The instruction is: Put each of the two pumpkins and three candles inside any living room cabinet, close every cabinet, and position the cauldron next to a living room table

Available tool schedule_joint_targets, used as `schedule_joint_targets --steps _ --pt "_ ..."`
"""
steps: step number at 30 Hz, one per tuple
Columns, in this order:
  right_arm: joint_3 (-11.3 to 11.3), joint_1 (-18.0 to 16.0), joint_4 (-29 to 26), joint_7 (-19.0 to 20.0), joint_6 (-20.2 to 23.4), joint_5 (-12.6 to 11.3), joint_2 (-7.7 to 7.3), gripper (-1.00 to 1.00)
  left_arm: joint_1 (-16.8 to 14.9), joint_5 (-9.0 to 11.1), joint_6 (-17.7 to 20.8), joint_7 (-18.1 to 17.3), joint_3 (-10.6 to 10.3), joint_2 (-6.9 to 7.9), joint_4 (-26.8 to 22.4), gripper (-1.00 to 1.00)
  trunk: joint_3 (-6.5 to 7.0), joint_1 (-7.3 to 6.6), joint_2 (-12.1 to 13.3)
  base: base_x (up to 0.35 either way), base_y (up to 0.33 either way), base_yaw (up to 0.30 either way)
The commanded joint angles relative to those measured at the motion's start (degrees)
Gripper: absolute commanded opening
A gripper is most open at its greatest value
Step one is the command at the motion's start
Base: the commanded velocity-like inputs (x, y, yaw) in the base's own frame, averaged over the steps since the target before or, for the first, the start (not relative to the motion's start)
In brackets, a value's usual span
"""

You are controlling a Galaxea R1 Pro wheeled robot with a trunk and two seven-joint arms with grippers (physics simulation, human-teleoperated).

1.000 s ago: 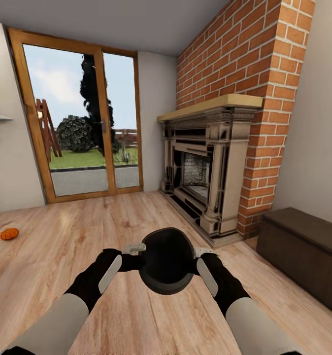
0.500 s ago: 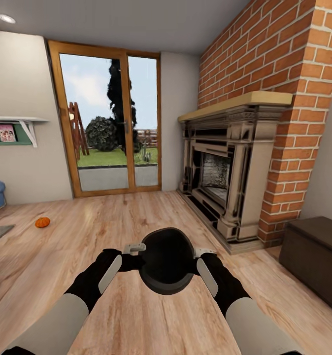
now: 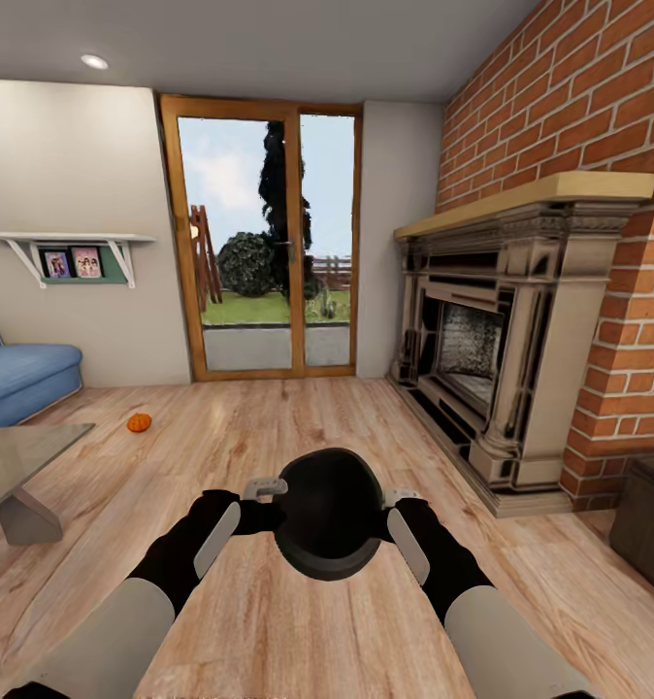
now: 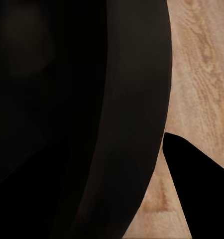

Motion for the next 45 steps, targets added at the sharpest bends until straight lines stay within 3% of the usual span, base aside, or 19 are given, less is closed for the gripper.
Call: schedule_joint_targets --steps 1,45 --pt "0.3 -0.1 -0.1 -0.5 0.1 -0.9 -0.07 -1.00 0.0 2.4 0.1 0.3 -0.9 0.02 -0.1 -1.00 -0.05 -0.02 0.0 0.000 -0.001 0.290" --pt "0.3 -0.1 -0.1 -0.5 0.1 -0.9 -0.07 -1.00 0.0 2.4 0.1 0.3 -0.7 0.02 -0.1 -1.00 -0.05 -0.02 0.0 0.000 0.000 0.289"
